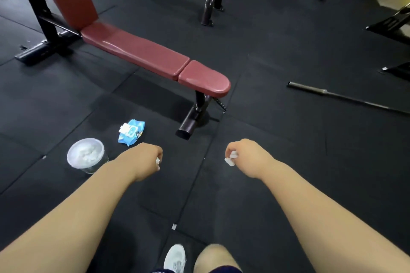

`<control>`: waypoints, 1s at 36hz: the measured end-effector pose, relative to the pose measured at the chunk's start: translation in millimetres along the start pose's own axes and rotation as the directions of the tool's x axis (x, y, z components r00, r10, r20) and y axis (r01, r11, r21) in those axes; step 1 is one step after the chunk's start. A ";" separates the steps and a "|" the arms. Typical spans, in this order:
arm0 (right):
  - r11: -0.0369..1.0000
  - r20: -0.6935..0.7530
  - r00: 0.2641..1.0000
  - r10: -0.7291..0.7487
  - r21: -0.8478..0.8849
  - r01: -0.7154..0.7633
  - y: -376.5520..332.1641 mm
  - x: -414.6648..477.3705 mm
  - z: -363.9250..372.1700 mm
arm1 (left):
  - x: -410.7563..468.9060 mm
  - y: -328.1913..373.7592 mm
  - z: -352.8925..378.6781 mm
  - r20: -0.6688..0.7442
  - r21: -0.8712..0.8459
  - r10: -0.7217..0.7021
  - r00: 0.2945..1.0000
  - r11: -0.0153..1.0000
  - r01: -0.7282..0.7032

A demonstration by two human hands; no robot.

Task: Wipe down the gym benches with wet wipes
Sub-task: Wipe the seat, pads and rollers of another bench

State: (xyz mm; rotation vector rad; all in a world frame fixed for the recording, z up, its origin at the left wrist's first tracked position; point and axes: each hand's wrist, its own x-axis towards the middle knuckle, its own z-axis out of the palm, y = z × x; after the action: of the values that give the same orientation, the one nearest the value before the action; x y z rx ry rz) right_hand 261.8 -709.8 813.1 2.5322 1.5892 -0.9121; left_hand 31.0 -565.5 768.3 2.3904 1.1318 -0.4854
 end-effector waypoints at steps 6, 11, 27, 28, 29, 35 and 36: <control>0.997 0.001 0.997 0.074 -0.009 -0.074 37.1 83.2 -29.0 | 84.6 15.5 -34.2 0.062 -0.004 0.000 0.998 1.000 0.001; 0.992 0.038 0.992 0.117 0.050 -0.119 67.3 170.0 -61.3 | 166.9 26.3 -64.5 0.081 0.002 -0.008 0.997 1.000 0.008; 0.931 -0.097 0.972 0.216 0.321 -0.174 99.2 393.8 -166.0 | 369.4 34.6 -152.3 0.138 -0.058 -0.083 0.987 0.994 0.092; 0.928 -0.101 0.970 0.221 0.326 -0.177 100.0 402.9 -168.6 | 380.2 33.9 -154.8 0.146 -0.056 -0.081 0.986 0.994 0.090; 0.923 -0.105 0.969 0.225 0.342 -0.178 101.9 412.9 -169.2 | 391.2 32.9 -157.4 0.153 -0.056 -0.076 0.985 0.995 0.085; 0.823 -0.101 0.931 0.351 0.507 -0.255 112.4 484.3 -164.4 | 480.0 7.9 -174.1 0.212 -0.036 -0.013 0.977 0.999 0.021; 0.809 -0.101 0.919 0.380 0.517 -0.278 113.6 497.2 -163.3 | 496.4 2.8 -177.5 0.227 -0.030 -0.001 0.974 1.000 0.008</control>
State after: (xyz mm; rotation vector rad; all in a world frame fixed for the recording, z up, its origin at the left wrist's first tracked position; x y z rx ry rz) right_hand 587.2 -306.9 677.3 3.2031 0.9633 -1.1681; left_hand 353.3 -158.8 675.0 2.2387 1.0347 -0.7166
